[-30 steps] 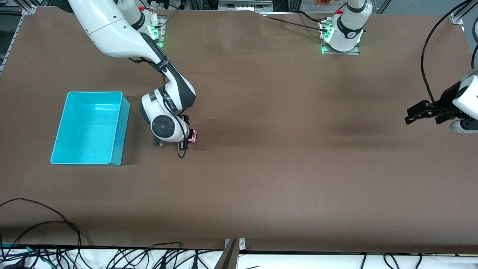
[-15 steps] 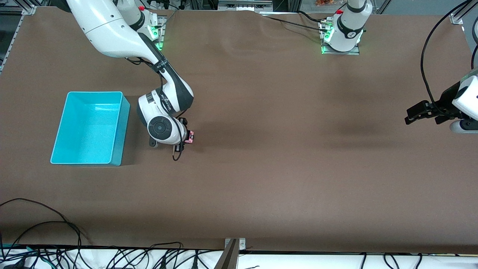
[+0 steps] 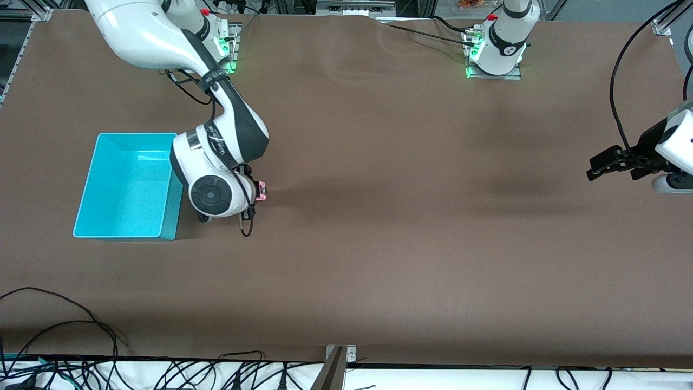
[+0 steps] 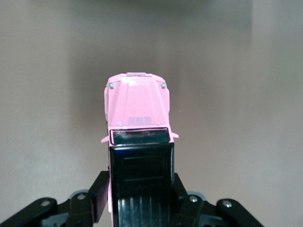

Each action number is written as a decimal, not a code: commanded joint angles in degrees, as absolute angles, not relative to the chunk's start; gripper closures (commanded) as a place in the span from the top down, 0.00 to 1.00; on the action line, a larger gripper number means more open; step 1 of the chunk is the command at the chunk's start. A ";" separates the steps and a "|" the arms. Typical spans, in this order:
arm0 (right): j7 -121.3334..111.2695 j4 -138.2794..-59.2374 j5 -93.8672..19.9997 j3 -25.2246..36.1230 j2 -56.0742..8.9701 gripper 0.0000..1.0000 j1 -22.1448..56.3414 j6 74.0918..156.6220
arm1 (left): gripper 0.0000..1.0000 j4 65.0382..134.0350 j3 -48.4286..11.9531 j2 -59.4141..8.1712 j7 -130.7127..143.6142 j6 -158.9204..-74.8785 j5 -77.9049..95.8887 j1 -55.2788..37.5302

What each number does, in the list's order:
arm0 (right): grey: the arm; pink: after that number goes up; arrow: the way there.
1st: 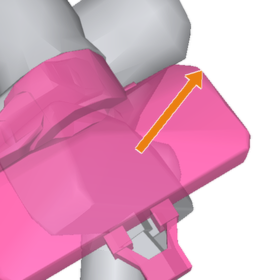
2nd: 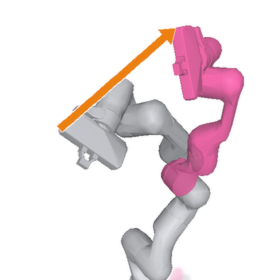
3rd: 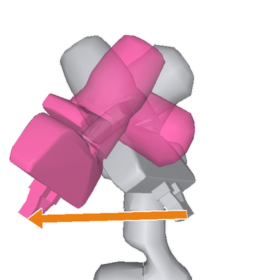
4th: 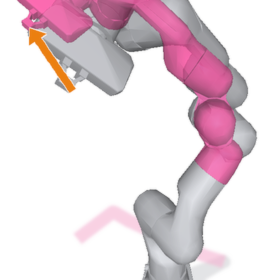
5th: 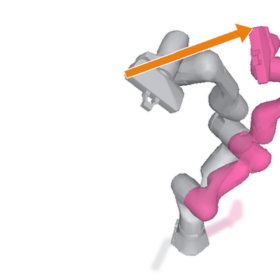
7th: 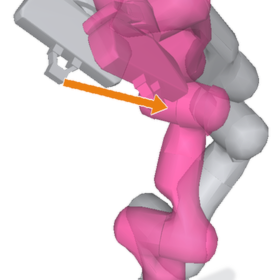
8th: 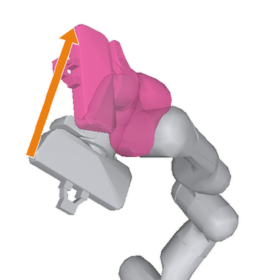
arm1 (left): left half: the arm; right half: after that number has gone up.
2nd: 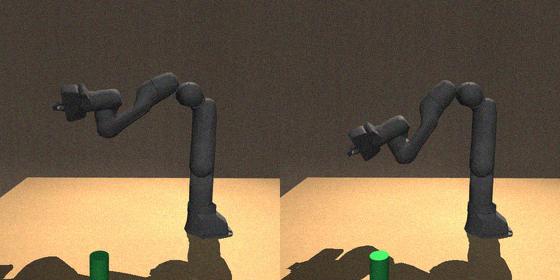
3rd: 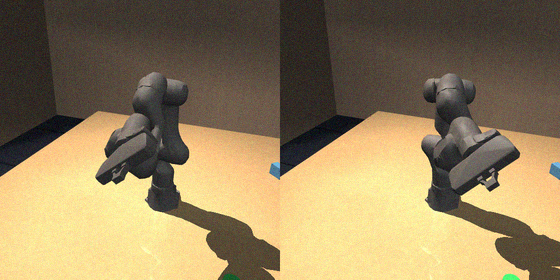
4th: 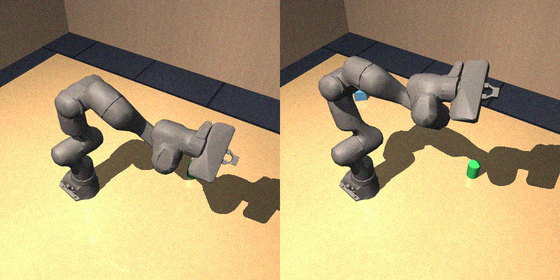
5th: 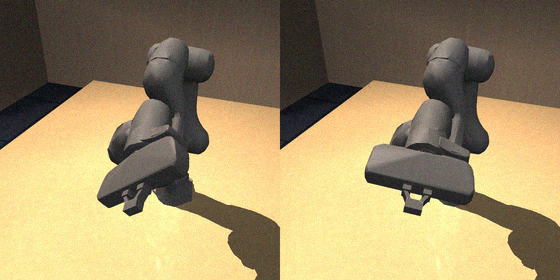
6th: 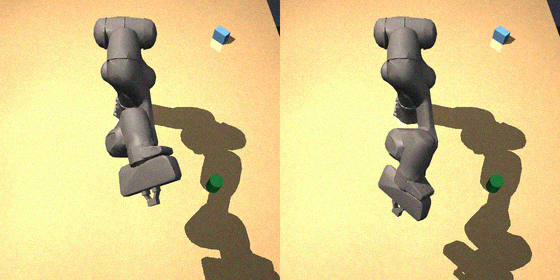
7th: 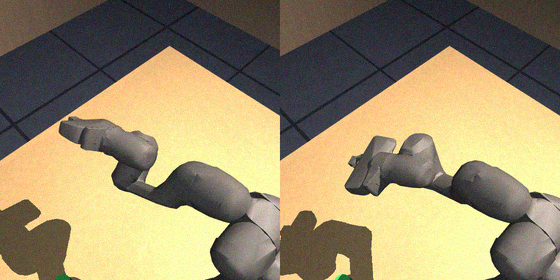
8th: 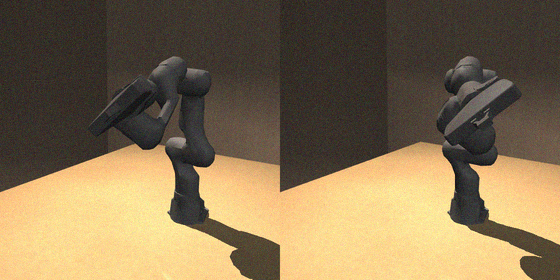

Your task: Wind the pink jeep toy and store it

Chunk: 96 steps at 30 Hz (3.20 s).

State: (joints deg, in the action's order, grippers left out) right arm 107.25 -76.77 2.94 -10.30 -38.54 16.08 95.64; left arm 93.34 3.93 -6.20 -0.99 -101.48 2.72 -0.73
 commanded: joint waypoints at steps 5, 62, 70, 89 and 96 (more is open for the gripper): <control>92.12 -76.11 -0.79 -10.28 -34.19 0.00 11.96 84.12 | 1.00 93.16 3.78 -6.50 -1.41 -101.34 2.20 -0.62; 14.24 -128.76 -3.34 3.95 -3.68 0.00 -7.12 120.67 | 1.00 92.99 3.69 -8.09 -1.41 -101.69 2.37 -0.53; 12.05 -128.85 -2.72 4.31 -8.61 0.00 -8.87 126.65 | 1.00 92.99 3.69 -8.09 -1.32 -101.69 2.37 -0.62; 5.10 -131.13 -2.55 5.71 -16.79 0.05 -11.42 134.74 | 1.00 93.08 3.69 -8.09 -1.32 -101.78 2.37 -0.70; 5.01 -132.27 -2.55 5.80 -17.22 0.14 -12.39 134.82 | 1.00 93.08 3.60 -8.09 -1.32 -101.78 2.37 -0.79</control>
